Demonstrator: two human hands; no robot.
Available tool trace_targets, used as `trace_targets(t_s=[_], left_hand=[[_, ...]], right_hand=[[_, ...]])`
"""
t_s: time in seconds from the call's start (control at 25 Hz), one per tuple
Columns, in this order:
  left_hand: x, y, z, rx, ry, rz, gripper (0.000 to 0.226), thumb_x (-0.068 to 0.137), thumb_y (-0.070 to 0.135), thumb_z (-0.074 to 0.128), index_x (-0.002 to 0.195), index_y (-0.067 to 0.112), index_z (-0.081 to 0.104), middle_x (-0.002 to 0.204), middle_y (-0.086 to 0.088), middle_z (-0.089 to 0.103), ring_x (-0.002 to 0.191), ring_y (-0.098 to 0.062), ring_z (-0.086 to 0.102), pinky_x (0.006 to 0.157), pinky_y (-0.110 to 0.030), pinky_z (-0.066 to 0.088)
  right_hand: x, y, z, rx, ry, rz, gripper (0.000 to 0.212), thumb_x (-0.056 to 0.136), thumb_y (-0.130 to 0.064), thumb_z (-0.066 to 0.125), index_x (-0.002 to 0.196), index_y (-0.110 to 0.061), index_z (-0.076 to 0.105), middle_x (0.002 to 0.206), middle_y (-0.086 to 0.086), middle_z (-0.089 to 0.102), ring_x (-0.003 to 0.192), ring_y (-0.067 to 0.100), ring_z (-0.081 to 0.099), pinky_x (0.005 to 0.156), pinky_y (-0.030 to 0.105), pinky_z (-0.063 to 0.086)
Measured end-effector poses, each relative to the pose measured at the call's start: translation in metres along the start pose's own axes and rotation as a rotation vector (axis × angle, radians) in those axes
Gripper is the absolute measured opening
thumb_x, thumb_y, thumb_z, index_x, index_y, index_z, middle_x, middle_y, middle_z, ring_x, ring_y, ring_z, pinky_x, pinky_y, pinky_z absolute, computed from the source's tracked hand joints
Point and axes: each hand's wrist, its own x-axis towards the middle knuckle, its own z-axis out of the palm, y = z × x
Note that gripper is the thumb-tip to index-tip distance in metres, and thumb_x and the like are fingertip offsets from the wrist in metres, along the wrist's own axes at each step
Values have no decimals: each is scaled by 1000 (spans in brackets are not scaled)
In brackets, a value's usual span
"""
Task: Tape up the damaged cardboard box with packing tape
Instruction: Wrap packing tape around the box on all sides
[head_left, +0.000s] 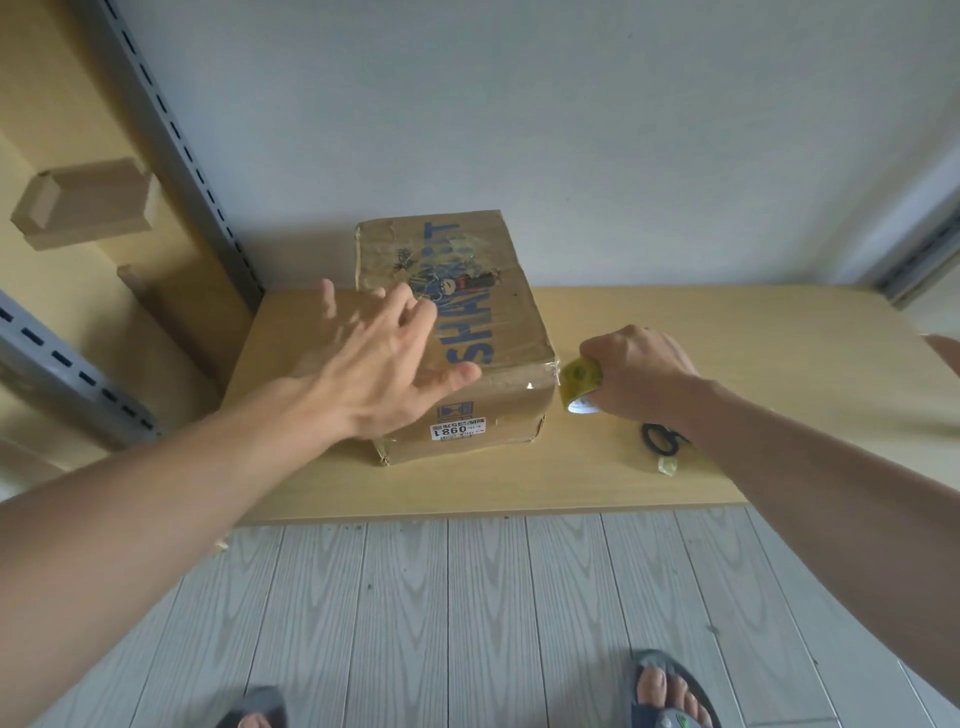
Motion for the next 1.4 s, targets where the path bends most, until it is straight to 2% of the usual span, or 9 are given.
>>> trace_targets(t_s=[0.12,0.32,0.52,0.6,0.72,0.84,1.04,1.2,1.4], left_hand=[[19,24,10,-43,3,191,89,86,88,12,143,24,35,154,-11,32,134,-35,47,111,-73,26],[26,30,13,60,-211,235,78,96,68,31,157,45,-12,167,6,-25,154,-20,-21,121,-67,-2],[41,73,-4,-42,-129,181,91,83,76,56,154,37,15,164,-5,8,153,-31,12,117,-73,13],[55,94,2,-79,-137,201,93,76,79,61,152,48,17,166,-6,-6,153,-40,-2,112,-79,2],[72,102,14,-24,-243,95,52,86,72,53,127,41,43,166,-2,-27,148,-48,-26,106,-83,-9],[76,99,14,-80,-259,103,33,94,66,48,103,35,41,168,-1,-19,147,-48,-29,106,-83,-11],[79,96,2,-71,-395,111,33,93,62,55,106,38,38,166,6,-20,146,-44,-34,107,-81,-12],[77,96,9,-11,-316,131,44,86,21,71,114,30,38,163,8,-7,149,-47,-26,107,-85,-1],[65,93,4,-213,-80,193,39,87,25,77,114,19,50,166,4,6,154,-38,-14,117,-71,0]], right_hand=[[1,-4,9,27,-12,23,27,70,-37,66,64,-15,51,62,-3,55,60,26,55,51,25,34],[-1,4,13,74,-1,59,24,72,-35,65,65,-15,52,62,-1,57,60,26,58,47,23,31],[-4,10,10,68,27,59,23,74,-37,67,71,-18,54,68,-1,57,64,28,58,50,26,34],[-5,10,9,73,-4,49,22,76,-40,67,74,-22,55,70,0,58,66,27,59,53,28,37],[-7,12,7,115,-19,83,25,73,-40,68,71,-21,52,70,0,58,64,25,59,49,26,35],[-9,21,2,170,5,118,26,72,-40,67,69,-20,51,70,1,59,63,25,59,47,24,33],[-13,29,-1,209,17,115,25,71,-34,68,66,-21,48,70,1,58,63,26,58,47,25,33],[-19,36,-13,246,63,121,20,71,-22,63,62,-20,46,64,0,53,58,24,50,46,24,31],[-28,45,-40,407,225,77,19,72,-15,64,63,-22,50,59,-5,50,58,20,47,48,26,35]])
